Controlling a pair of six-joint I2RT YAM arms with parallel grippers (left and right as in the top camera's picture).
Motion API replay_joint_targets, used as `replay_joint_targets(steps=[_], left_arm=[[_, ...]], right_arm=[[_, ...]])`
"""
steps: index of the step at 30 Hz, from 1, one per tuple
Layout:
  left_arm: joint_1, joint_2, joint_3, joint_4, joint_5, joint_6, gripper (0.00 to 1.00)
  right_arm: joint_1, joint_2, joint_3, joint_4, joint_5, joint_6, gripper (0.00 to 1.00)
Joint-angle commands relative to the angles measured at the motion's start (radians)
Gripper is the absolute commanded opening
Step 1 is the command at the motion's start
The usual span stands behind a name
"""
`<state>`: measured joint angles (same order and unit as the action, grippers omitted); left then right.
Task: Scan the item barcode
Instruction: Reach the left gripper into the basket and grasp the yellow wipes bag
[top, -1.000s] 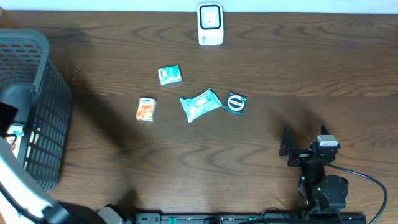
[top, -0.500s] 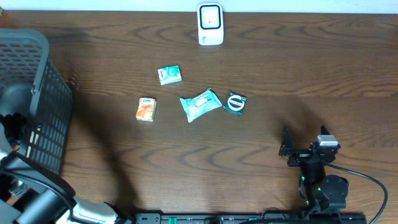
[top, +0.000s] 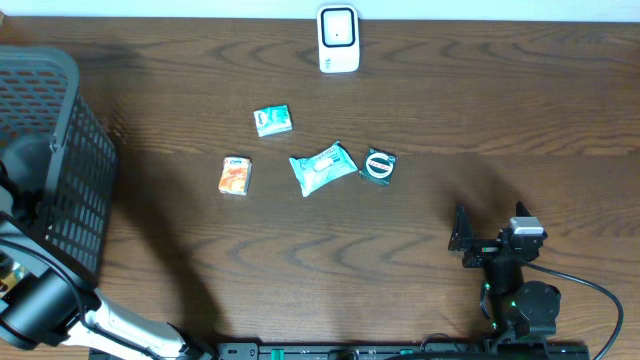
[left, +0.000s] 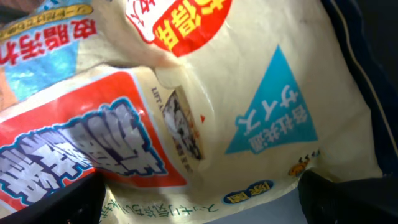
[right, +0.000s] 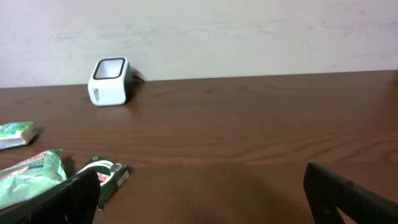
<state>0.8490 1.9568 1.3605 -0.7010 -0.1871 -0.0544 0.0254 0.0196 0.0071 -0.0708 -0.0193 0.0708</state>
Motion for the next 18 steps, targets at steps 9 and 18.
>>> replay_joint_targets(steps=[9,18], left_arm=[[0.005,0.143,-0.018,0.004,0.011,0.021,0.29],[0.005,0.041,0.007,-0.052,0.014,0.020,0.07]], right_arm=[[-0.004,0.000,-0.002,-0.004,-0.002,-0.008,0.99],[-0.004,0.000,-0.002,-0.004,-0.002,-0.008,0.99]])
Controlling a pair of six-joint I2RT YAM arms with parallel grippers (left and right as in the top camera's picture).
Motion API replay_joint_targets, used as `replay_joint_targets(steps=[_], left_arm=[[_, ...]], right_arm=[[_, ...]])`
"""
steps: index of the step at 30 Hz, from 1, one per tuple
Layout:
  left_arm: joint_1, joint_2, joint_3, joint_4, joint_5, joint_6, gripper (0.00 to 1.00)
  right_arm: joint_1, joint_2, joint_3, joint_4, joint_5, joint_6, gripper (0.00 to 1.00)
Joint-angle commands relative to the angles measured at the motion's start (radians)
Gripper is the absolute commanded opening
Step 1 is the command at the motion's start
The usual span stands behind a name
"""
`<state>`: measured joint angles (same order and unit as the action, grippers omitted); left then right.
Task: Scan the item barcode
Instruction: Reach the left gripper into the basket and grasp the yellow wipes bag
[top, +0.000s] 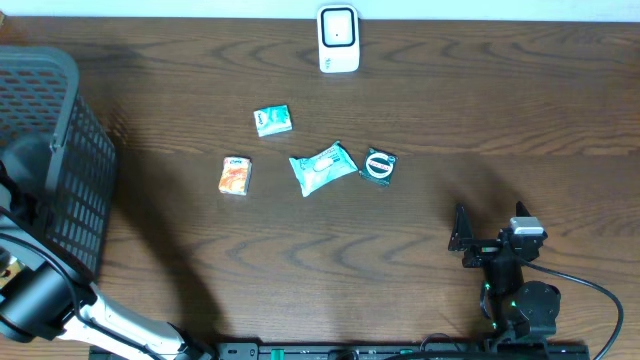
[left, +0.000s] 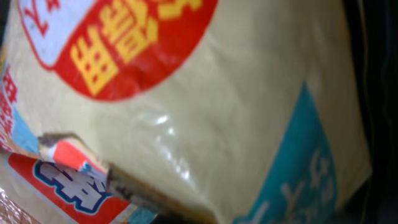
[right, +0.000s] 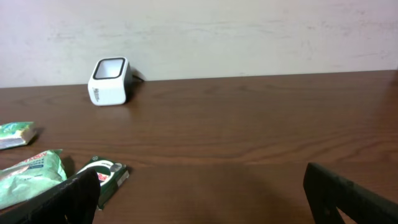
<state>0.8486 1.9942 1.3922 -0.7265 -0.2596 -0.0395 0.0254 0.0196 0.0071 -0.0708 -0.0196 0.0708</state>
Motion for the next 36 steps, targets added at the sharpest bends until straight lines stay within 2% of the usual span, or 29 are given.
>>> replay_joint_targets(steps=[1,6,13,17,18,20,21,23,26,29,30,32,36], left_arm=[[0.006,-0.034,-0.025,-0.028,0.086,0.005,0.07],[0.005,-0.233,-0.025,-0.016,0.087,-0.010,0.08],[0.003,-0.624,-0.025,0.108,0.135,-0.135,0.07],[0.003,-0.749,-0.025,0.181,0.164,-0.137,0.07],[0.003,-0.775,-0.025,0.190,0.165,-0.105,0.07],[0.003,-0.763,-0.031,0.173,0.165,-0.061,0.08],[0.003,-0.751,-0.034,0.156,0.161,-0.040,0.11],[0.003,-0.714,-0.035,0.111,0.161,-0.006,0.31],[0.006,-0.631,-0.035,0.059,0.160,0.065,0.42],[0.006,-0.551,-0.035,0.021,0.160,0.139,0.45],[0.006,-0.502,-0.035,0.013,0.163,0.146,0.49],[0.006,-0.440,-0.035,0.008,0.162,0.150,0.50],[0.006,-0.327,-0.035,-0.020,0.162,0.268,0.54]], right_arm=[[-0.004,0.000,-0.002,-0.004,-0.002,-0.008,0.99],[-0.004,0.000,-0.002,-0.004,-0.002,-0.008,0.99],[-0.004,0.000,-0.002,-0.004,-0.002,-0.009,0.99],[-0.004,0.000,-0.002,-0.004,-0.002,-0.008,0.99],[-0.004,0.000,-0.002,-0.004,-0.002,-0.008,0.99],[-0.004,0.000,-0.002,-0.004,-0.002,-0.008,0.99],[-0.004,0.000,-0.002,-0.004,-0.002,-0.008,0.99],[-0.004,0.000,-0.002,-0.004,-0.002,-0.009,0.99],[-0.005,0.000,-0.002,-0.004,-0.002,-0.008,0.99],[-0.004,0.000,-0.002,-0.004,-0.002,-0.008,0.99],[-0.004,0.000,-0.002,-0.004,-0.002,-0.008,0.99],[-0.005,0.000,-0.002,-0.004,-0.002,-0.008,0.99],[-0.004,0.000,-0.002,-0.004,-0.002,-0.008,0.99]])
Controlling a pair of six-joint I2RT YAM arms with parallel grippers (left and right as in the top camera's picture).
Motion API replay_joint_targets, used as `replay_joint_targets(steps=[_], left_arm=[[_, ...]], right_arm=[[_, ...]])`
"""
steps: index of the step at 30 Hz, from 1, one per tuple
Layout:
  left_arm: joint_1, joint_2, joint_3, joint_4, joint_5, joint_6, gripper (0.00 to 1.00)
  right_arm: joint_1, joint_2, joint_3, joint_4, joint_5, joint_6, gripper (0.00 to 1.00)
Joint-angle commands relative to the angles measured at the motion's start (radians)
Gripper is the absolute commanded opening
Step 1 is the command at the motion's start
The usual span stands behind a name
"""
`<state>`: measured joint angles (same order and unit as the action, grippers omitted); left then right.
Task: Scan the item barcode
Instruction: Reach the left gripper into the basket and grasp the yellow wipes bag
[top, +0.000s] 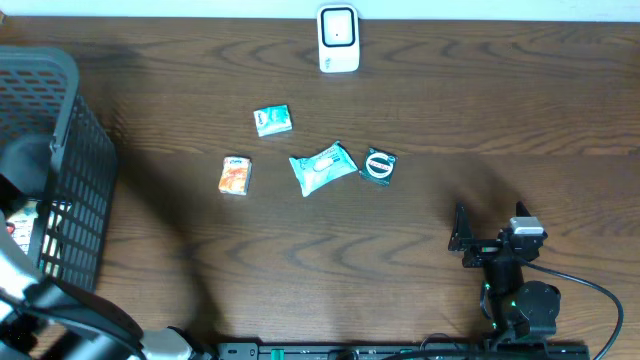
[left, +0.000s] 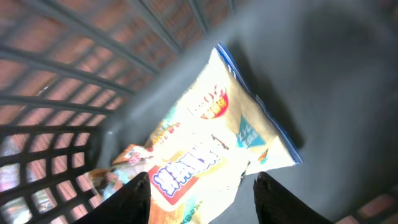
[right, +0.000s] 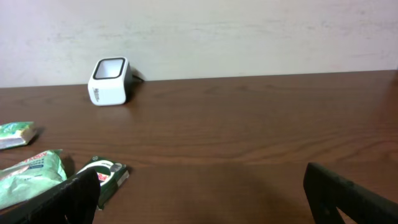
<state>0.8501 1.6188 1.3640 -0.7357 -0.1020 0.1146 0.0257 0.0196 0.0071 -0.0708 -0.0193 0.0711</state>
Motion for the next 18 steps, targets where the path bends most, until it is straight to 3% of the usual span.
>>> replay_joint_targets(steps=[1,2,6,7,8,18], left_arm=[[0.004,0.069,-0.006,-0.011,0.005,0.134,0.57],[0.004,0.097,-0.006,-0.011,0.005,0.164,0.65],[0.004,0.157,-0.006,-0.011,0.005,0.235,0.76],[0.004,0.168,-0.006,-0.012,0.005,0.256,0.94],[0.004,0.175,-0.006,-0.012,0.005,0.267,0.99],[0.004,0.225,-0.007,-0.012,0.003,0.439,0.98]], right_arm=[[-0.005,0.000,-0.002,-0.004,-0.002,-0.009,0.99],[-0.005,0.000,-0.002,-0.004,-0.002,-0.009,0.99],[-0.005,0.000,-0.002,-0.004,-0.002,-0.009,0.99],[-0.005,0.000,-0.002,-0.004,-0.002,-0.009,0.99],[-0.005,0.000,-0.002,-0.004,-0.002,-0.009,0.99],[-0.005,0.000,-0.002,-0.004,-0.002,-0.009,0.99]])
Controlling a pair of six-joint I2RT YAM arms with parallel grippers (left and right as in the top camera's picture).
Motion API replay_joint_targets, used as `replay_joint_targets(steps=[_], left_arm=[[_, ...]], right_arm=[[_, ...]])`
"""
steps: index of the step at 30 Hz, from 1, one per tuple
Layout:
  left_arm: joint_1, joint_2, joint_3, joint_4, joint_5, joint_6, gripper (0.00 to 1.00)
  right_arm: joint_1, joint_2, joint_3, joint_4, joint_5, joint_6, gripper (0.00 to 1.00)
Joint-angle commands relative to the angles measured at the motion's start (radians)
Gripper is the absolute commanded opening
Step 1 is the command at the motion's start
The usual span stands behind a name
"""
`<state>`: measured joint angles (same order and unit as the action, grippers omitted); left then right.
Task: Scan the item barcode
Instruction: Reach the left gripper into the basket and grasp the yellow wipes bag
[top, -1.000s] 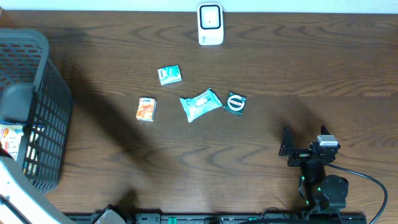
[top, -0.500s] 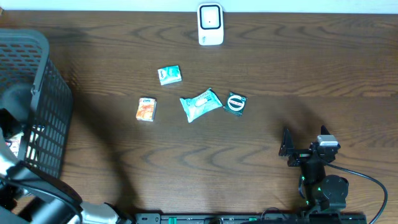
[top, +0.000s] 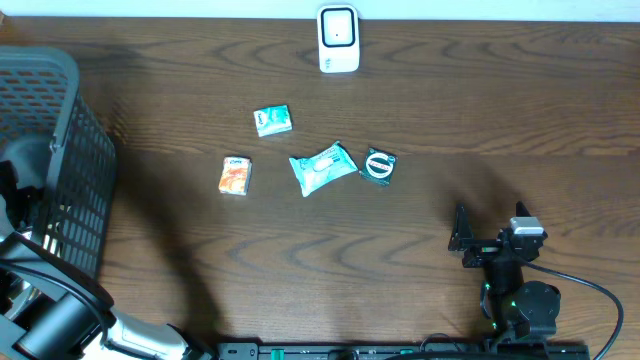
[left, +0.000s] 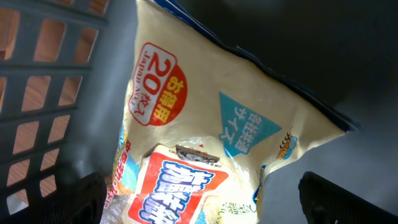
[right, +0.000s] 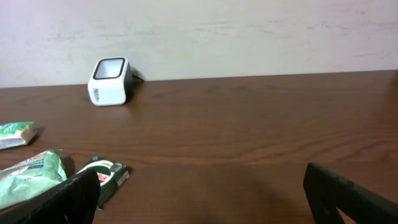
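Note:
A cream snack packet (left: 205, 118) with a red "20" circle, a blue triangle and a red-and-blue label lies in the dark mesh basket (top: 50, 140). My left gripper (left: 199, 208) hovers over its lower end, open, one finger at each bottom corner. In the overhead view only the left arm shows, at the basket. The white scanner (top: 338, 38) stands at the table's far edge, also in the right wrist view (right: 110, 81). My right gripper (right: 199, 208) rests open near the front right, holding nothing.
Between scanner and front edge lie a teal packet (top: 272, 120), an orange packet (top: 235, 175), a pale green pouch (top: 322, 167) and a dark green box (top: 378, 165). The basket's walls (left: 43, 93) close in on the left gripper's left side.
The left wrist camera is much nearer the cream packet, which now fills the view. The left fingers stand wider apart than before. The right arm and the table items have not moved.
The left gripper was first pressed close over the cream packet in the basket, then even closer. Later it stood well back with fingers nearer together, basket walls in view. Now it is close over the packet again, open. The right arm stayed still throughout.

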<state>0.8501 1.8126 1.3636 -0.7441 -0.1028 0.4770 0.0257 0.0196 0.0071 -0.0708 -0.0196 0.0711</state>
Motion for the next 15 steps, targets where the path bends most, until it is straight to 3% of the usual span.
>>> replay_joint_targets(steps=[1,13,15], left_arm=[[0.004,0.042,-0.007,-0.003,0.001,0.077,0.98],[0.004,0.137,-0.007,0.060,0.059,0.077,0.97],[0.004,0.137,-0.007,0.065,0.063,0.076,0.81]], right_arm=[[-0.005,0.000,-0.002,-0.004,-0.002,-0.009,0.99],[-0.005,0.000,-0.002,-0.004,-0.002,-0.009,0.99],[-0.005,0.000,-0.002,-0.004,-0.002,-0.009,0.99]])
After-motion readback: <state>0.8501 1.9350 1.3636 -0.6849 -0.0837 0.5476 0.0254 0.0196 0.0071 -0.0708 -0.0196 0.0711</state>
